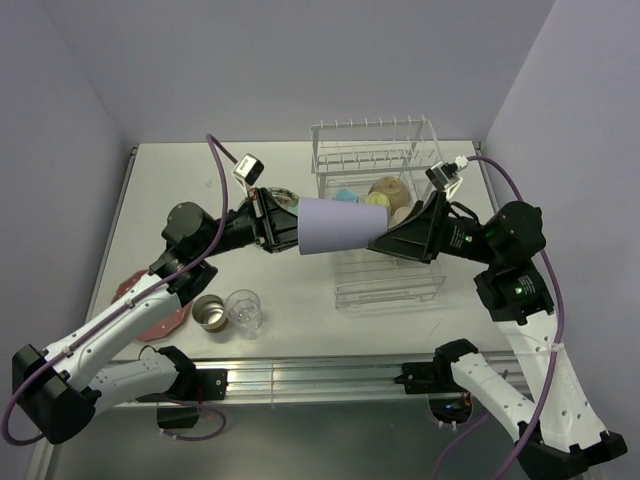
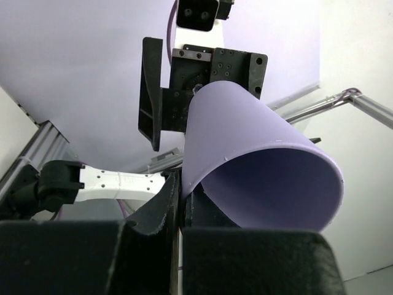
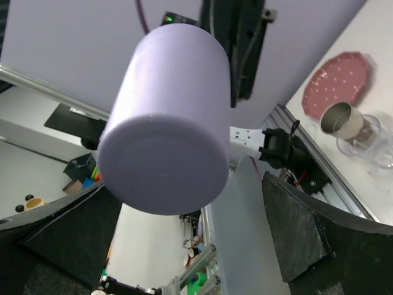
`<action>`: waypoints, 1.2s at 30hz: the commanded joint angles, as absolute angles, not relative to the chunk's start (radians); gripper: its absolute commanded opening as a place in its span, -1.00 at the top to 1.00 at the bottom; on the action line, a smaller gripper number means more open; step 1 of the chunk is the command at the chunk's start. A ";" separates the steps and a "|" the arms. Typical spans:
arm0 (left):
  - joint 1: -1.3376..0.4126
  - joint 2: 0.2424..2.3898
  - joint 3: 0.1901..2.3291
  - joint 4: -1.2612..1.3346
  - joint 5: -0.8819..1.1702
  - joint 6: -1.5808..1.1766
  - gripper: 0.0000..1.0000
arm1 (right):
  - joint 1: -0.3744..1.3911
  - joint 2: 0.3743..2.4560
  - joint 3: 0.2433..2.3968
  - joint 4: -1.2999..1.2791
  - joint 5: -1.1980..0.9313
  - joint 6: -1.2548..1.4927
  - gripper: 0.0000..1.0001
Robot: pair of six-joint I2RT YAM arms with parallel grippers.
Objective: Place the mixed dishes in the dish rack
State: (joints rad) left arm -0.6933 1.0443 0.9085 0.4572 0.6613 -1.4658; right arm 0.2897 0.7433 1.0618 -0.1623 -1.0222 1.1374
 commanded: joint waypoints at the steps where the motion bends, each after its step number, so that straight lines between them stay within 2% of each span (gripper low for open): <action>1: -0.693 1.019 0.879 0.604 0.683 -1.528 0.99 | 0.285 0.739 1.037 0.040 -1.032 1.238 -0.99; 4: -0.693 1.009 0.865 0.580 0.683 -1.522 1.00 | 0.285 0.750 1.038 0.104 -1.029 1.273 -0.99; 9: -0.692 1.003 0.853 0.580 0.673 -1.522 1.00 | 0.285 0.788 1.088 0.064 -1.019 1.241 -0.99; 13: -0.693 1.008 0.853 0.583 0.672 -1.525 1.00 | 0.285 0.807 1.094 0.095 -1.019 1.266 -0.83; 15: -0.693 1.015 0.854 0.592 0.676 -1.531 0.99 | 0.285 0.807 1.098 0.072 -1.015 1.250 -0.45; 16: -0.692 1.020 0.857 0.597 0.678 -1.531 1.00 | 0.285 0.808 1.100 0.051 -1.017 1.244 -0.18; 17: -0.692 1.023 0.861 0.597 0.681 -1.534 1.00 | 0.285 0.805 1.100 0.035 -1.011 1.223 0.70; 18: -0.693 1.025 0.861 0.595 0.690 -1.535 0.98 | 0.285 0.804 1.103 0.016 -1.006 1.212 1.00; 19: -0.693 1.026 0.862 0.592 0.695 -1.534 0.78 | 0.285 0.802 1.107 -0.038 -1.000 1.194 1.00; 20: -0.690 1.020 0.867 0.540 0.695 -1.517 0.18 | 0.285 0.801 1.132 -0.078 -0.977 1.136 1.00; 21: -0.687 1.013 0.873 0.478 0.683 -1.491 -0.10 | 0.284 0.804 1.152 -0.140 -0.954 1.093 1.00; 22: -0.681 0.988 0.902 0.389 0.666 -1.400 -0.81 | 0.281 0.811 1.219 -0.310 -0.925 0.977 1.00; 23: -0.660 0.974 0.929 0.131 0.641 -1.334 -0.98 | 0.278 0.827 1.261 -0.415 -0.841 0.906 1.00; 25: -0.629 0.948 1.033 -0.214 0.476 -1.155 -0.99 | 0.268 0.879 1.331 -0.710 -0.735 0.739 1.00; 26: -0.594 0.948 1.072 -0.379 0.398 -1.106 -0.98 | 0.265 0.893 1.377 -0.779 -0.680 0.695 1.00; 27: -0.578 0.950 1.103 -0.648 0.321 -1.071 -0.98 | 0.264 0.903 1.393 -0.840 -0.561 0.661 1.00; 28: -0.568 0.960 1.161 -0.755 0.179 -1.042 -0.98 | 0.264 0.926 1.410 -0.945 -0.502 0.596 1.00; 30: -0.560 0.968 1.202 -0.958 0.062 -0.980 -0.98 | 0.264 0.951 1.437 -1.021 -0.346 0.543 1.00; 34: -0.560 0.966 1.239 -1.109 -0.133 -0.931 -0.98 | 0.264 0.989 1.450 -1.153 -0.128 0.436 1.00; 36: -0.560 0.966 1.239 -1.143 -0.167 -0.930 -0.99 | 0.264 0.999 1.436 -1.164 -0.074 0.419 1.00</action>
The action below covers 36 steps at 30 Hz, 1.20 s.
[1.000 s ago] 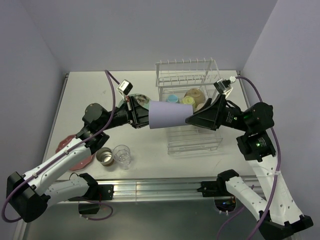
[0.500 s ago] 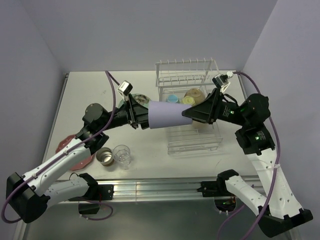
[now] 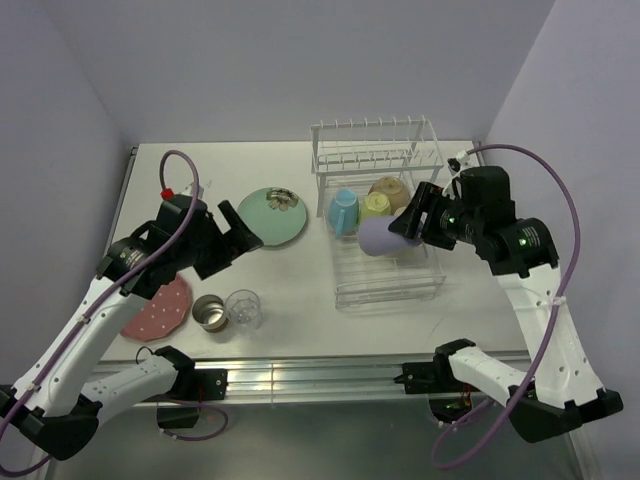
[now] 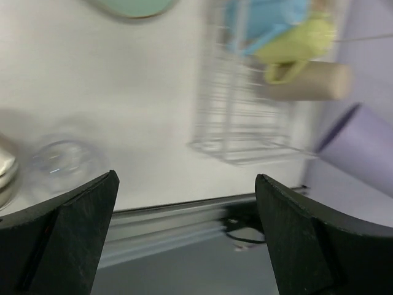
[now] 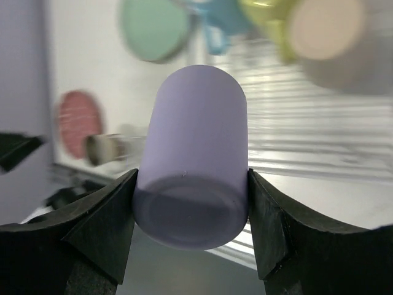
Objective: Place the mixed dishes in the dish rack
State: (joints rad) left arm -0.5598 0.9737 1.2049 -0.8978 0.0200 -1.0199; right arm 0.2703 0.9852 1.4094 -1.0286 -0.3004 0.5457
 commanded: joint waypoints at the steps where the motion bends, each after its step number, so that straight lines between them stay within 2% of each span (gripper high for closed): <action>1: -0.560 0.965 1.235 -1.164 -0.179 -0.930 -0.99 | 0.264 1.000 1.427 -1.161 -0.043 0.411 1.00; 15: -0.560 0.991 1.183 -1.196 -0.199 -0.894 -0.95 | 0.264 1.126 1.361 -1.128 0.132 0.391 1.00; 25: -0.560 1.009 1.094 -1.118 -0.107 -0.848 -0.73 | 0.264 1.190 1.309 -1.120 0.170 0.399 1.00; 33: -0.560 1.075 1.066 -1.088 -0.097 -0.799 -0.66 | 0.264 1.221 1.255 -1.111 0.187 0.396 1.00; 35: -0.560 1.097 1.069 -1.092 -0.106 -0.789 -0.64 | 0.264 1.229 1.240 -1.103 0.189 0.393 0.91; 36: -0.560 1.120 1.072 -1.097 -0.113 -0.778 -0.64 | 0.264 1.233 1.227 -1.098 0.189 0.391 0.79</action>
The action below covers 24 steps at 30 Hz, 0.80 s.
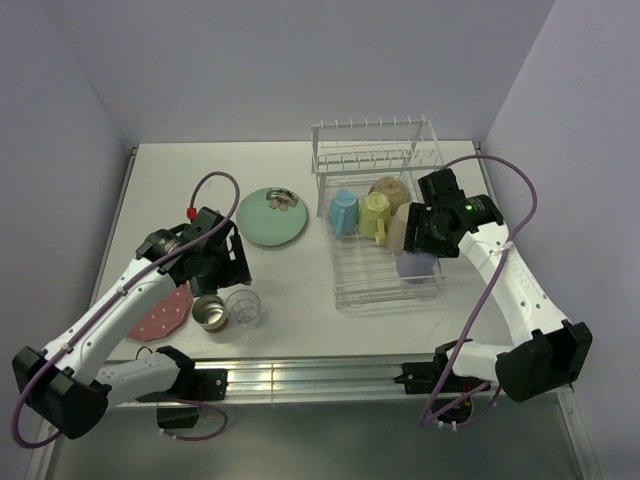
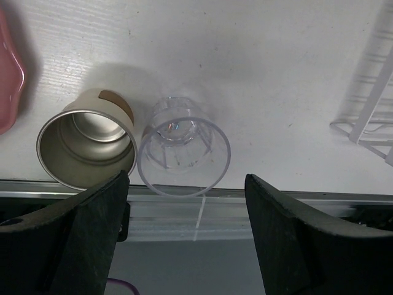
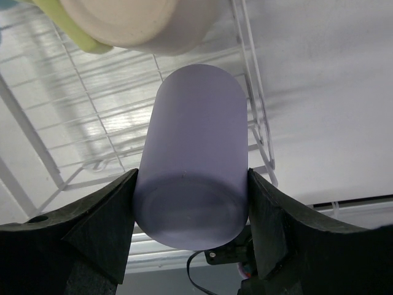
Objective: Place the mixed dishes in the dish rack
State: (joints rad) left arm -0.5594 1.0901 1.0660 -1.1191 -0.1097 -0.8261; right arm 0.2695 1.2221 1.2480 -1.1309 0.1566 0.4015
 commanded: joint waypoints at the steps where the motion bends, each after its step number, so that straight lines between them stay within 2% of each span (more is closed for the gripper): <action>1: -0.560 1.130 1.072 -1.097 -0.117 -0.772 -0.64 | 0.264 1.238 1.221 -1.097 0.187 0.390 0.75; 2: -0.560 1.140 1.074 -1.092 -0.120 -0.767 -0.64 | 0.264 1.246 1.215 -1.094 0.183 0.390 0.70; 5: -0.560 1.167 1.071 -1.078 -0.127 -0.747 -0.63 | 0.264 1.255 1.198 -1.083 0.173 0.387 0.38; 6: -0.560 1.181 1.068 -1.069 -0.135 -0.739 -0.64 | 0.264 1.255 1.193 -1.078 0.164 0.387 0.19; 9: -0.560 1.209 1.057 -1.037 -0.120 -0.712 -0.62 | 0.264 1.252 1.186 -1.074 0.158 0.387 -0.13; 12: -0.560 1.223 1.032 -0.996 -0.072 -0.677 -0.61 | 0.264 1.243 1.183 -1.071 0.150 0.380 -0.30; 17: -0.560 1.246 1.005 -0.934 -0.048 -0.629 -0.56 | 0.264 1.223 1.174 -1.066 0.137 0.377 -0.45; 18: -0.560 1.250 1.003 -0.930 -0.046 -0.618 -0.55 | 0.264 1.221 1.169 -1.066 0.135 0.377 -0.53; 21: -0.560 1.269 1.000 -0.923 -0.046 -0.598 -0.51 | 0.264 1.216 1.164 -1.065 0.132 0.377 -0.57; 23: -0.561 1.281 0.994 -0.923 -0.051 -0.591 -0.45 | 0.264 1.212 1.166 -1.065 0.129 0.379 -0.94; 24: -0.560 1.281 0.989 -0.922 -0.051 -0.583 -0.38 | 0.264 1.212 1.169 -1.069 0.129 0.377 -0.97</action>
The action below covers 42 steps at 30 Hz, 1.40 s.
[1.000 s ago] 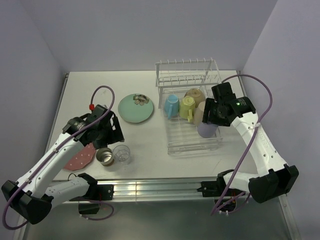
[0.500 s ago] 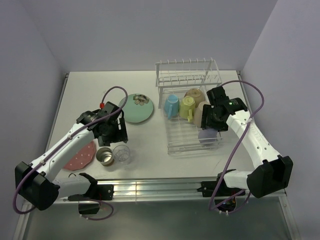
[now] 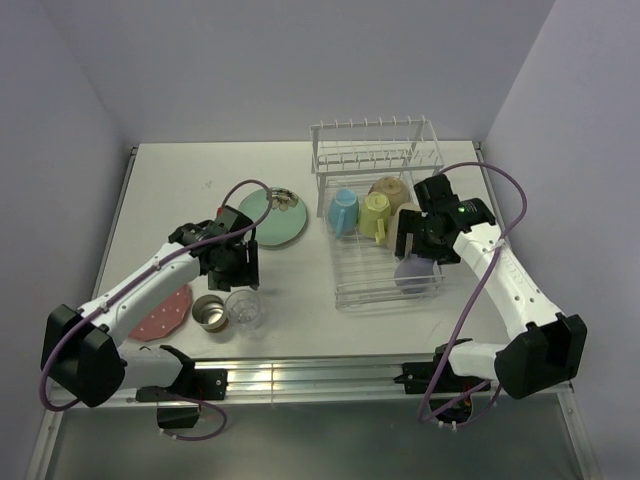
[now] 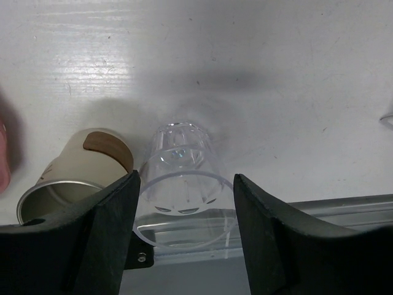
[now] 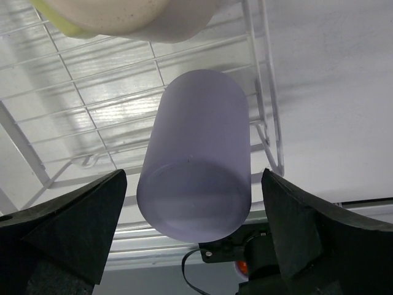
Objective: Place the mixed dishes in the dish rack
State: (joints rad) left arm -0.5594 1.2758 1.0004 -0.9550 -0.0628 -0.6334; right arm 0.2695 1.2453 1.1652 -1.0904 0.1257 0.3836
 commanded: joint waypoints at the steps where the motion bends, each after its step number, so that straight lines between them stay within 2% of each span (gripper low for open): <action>1: -0.560 1.281 0.986 -0.920 -0.049 -0.580 -0.34 | 0.264 1.210 1.169 -1.069 0.129 0.379 -0.98; 6: -0.561 1.273 0.957 -0.919 -0.045 -0.572 -0.22 | 0.264 1.203 1.167 -1.068 0.126 0.379 -0.99; 10: -0.560 1.246 0.954 -0.927 -0.052 -0.577 -0.25 | 0.264 1.197 1.161 -1.066 0.123 0.380 -0.99; 11: -0.560 1.240 0.954 -0.928 -0.055 -0.577 -0.28 | 0.264 1.197 1.160 -1.063 0.120 0.380 -0.99; 15: -0.560 1.232 0.960 -0.931 -0.071 -0.586 -0.60 | 0.264 1.189 1.154 -1.060 0.117 0.380 -0.99; 18: -0.560 1.232 0.973 -0.942 -0.087 -0.588 -0.74 | 0.264 1.180 1.152 -1.062 0.115 0.380 -0.99; 22: -0.558 1.215 0.985 -0.943 -0.087 -0.589 -0.79 | 0.264 1.172 1.149 -1.062 0.117 0.379 -0.99; 26: -0.555 1.194 0.986 -0.951 -0.071 -0.568 -0.74 | 0.264 1.169 1.149 -1.063 0.117 0.382 -0.99; 31: -0.538 1.164 0.966 -0.950 -0.029 -0.561 -0.55 | 0.264 1.167 1.152 -1.063 0.114 0.380 -0.99; 42: -0.522 1.169 0.936 -0.956 -0.008 -0.566 -0.47 | 0.264 1.157 1.150 -1.060 0.103 0.377 -0.99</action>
State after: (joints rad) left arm -0.5255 1.1694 0.9379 -0.9520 -0.0227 -0.5812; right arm 0.2695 1.1896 1.1522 -1.0843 0.1040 0.3828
